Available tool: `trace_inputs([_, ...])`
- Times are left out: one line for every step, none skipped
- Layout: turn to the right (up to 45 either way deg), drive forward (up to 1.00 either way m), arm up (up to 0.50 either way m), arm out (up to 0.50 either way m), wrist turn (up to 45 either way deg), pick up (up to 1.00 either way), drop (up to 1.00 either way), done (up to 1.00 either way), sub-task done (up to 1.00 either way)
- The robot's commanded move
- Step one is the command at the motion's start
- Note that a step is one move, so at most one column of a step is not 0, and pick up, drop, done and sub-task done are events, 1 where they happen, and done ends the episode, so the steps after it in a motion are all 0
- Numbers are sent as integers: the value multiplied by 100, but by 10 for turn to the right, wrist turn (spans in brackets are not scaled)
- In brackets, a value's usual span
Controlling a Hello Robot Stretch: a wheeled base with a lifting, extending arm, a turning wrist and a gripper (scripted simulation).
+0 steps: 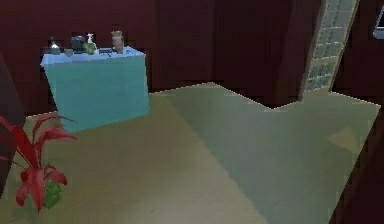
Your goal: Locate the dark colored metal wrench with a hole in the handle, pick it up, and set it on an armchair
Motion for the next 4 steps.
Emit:
trace_inputs([0,100,0,0,0,0,0,0,0])
trace_inputs([0,25,0,0,0,0,0,0,0])
trace_inputs([-420,0,0,0,0,0,0,0,0])
trace_inputs([0,100,0,0,0,0,0,0,0])
